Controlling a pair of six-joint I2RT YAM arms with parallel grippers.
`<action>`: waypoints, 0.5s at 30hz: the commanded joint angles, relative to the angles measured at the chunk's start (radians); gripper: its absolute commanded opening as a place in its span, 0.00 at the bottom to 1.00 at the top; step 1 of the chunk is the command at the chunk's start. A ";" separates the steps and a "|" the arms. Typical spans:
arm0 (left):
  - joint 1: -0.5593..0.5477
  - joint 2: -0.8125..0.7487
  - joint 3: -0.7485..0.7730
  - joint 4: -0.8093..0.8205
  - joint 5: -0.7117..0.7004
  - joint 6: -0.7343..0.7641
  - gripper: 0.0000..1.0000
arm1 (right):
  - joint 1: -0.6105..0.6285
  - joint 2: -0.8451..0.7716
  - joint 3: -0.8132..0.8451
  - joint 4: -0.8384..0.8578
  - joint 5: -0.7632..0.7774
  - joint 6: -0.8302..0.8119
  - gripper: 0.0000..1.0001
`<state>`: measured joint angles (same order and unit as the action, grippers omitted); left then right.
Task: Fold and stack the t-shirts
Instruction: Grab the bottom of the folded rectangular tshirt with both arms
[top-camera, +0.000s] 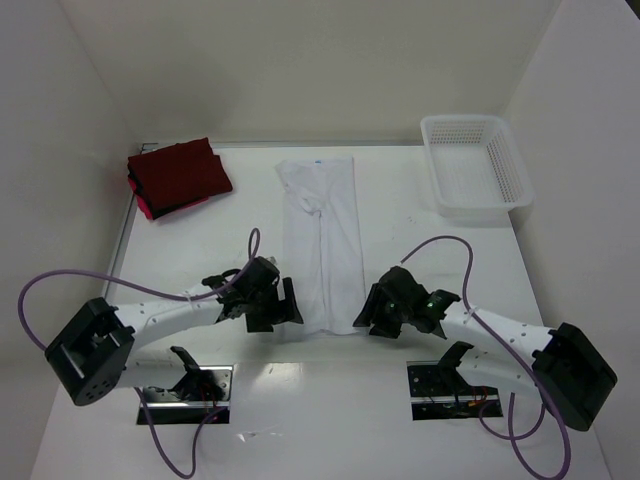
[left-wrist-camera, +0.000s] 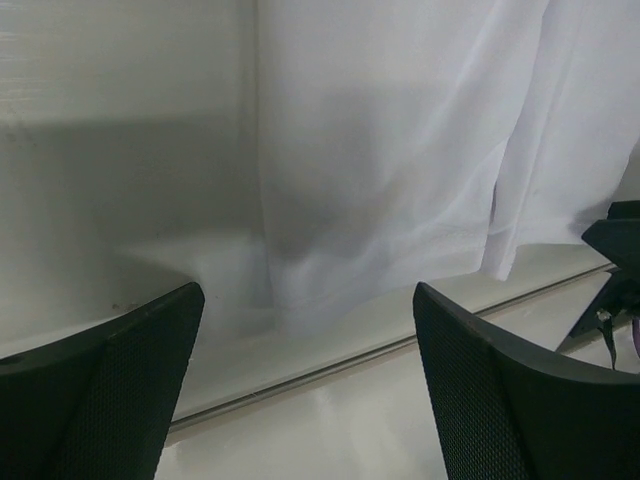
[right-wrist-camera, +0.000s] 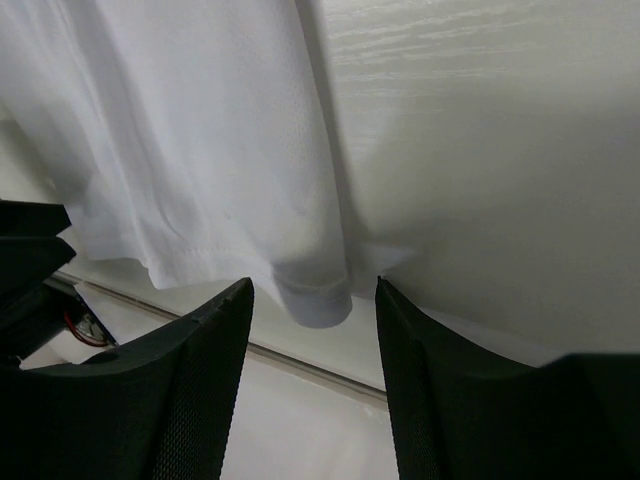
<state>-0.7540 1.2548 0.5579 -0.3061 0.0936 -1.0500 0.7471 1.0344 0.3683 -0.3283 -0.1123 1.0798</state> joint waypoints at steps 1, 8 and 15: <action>0.002 0.077 0.014 -0.001 0.037 0.016 0.94 | 0.011 -0.016 -0.005 0.017 0.026 -0.008 0.61; 0.002 0.077 -0.006 0.039 0.057 0.016 0.94 | 0.011 -0.064 -0.015 0.008 0.026 -0.008 0.62; 0.002 0.038 -0.036 0.051 0.057 -0.002 0.92 | 0.011 -0.077 -0.048 0.061 0.016 -0.008 0.62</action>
<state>-0.7528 1.2941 0.5631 -0.2315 0.1618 -1.0504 0.7486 0.9711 0.3350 -0.3084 -0.1089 1.0786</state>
